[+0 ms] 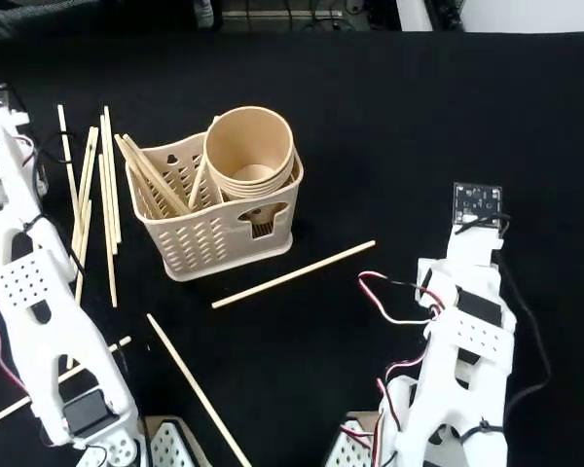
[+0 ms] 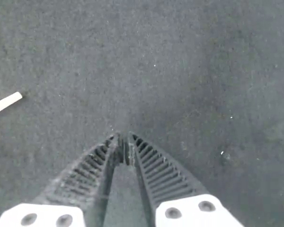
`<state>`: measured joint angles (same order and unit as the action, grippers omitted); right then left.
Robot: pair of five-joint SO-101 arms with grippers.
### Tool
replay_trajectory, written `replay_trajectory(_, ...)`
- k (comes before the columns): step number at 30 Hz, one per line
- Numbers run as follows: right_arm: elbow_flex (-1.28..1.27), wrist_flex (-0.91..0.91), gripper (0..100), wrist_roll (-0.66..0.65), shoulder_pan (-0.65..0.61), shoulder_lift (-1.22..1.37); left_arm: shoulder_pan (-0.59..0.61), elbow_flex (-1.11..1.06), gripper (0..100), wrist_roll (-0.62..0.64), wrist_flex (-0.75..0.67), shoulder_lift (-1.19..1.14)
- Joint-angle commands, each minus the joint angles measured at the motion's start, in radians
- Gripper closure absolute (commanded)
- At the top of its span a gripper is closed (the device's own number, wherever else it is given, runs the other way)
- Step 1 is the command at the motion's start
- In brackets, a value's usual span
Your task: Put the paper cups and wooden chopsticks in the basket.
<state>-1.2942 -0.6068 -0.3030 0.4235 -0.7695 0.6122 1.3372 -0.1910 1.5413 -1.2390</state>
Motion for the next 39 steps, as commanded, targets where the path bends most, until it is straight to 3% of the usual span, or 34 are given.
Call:
replay_trajectory(1,0.002,0.015,97.0,-0.008,0.002,-0.024,0.004,0.007,97,-0.006,-0.032,-0.021)
replay_trajectory(5,-0.004,0.018,97.0,-0.012,-0.018,-0.025,0.024,0.007,97,-0.006,-0.032,-0.025)
replay_trajectory(11,-0.007,0.014,97.0,-0.041,-0.026,-0.027,0.019,-0.007,81,0.005,-0.032,-0.087)
replay_trajectory(13,-0.007,0.012,97.0,-0.041,-0.025,-0.027,0.021,0.008,83,0.012,-0.032,-0.118)
replay_trajectory(17,-0.008,0.012,97.0,-0.040,-0.025,-0.027,0.013,0.012,98,-0.021,-0.026,-0.161)
replay_trajectory(23,-0.008,0.012,97.0,-0.040,-0.023,-0.027,-0.019,0.028,97,-0.021,0.021,-0.164)
replay_trajectory(29,-0.008,0.012,97.0,-0.040,-0.023,-0.027,-0.061,0.262,97,-0.025,0.221,-0.164)
replay_trajectory(31,-0.008,0.012,97.0,-0.040,-0.023,-0.027,-0.071,0.325,97,-0.014,0.222,-0.163)
replay_trajectory(39,-0.008,0.017,97.0,-0.040,-0.023,-0.027,-0.071,0.222,97,0.020,0.224,0.094)
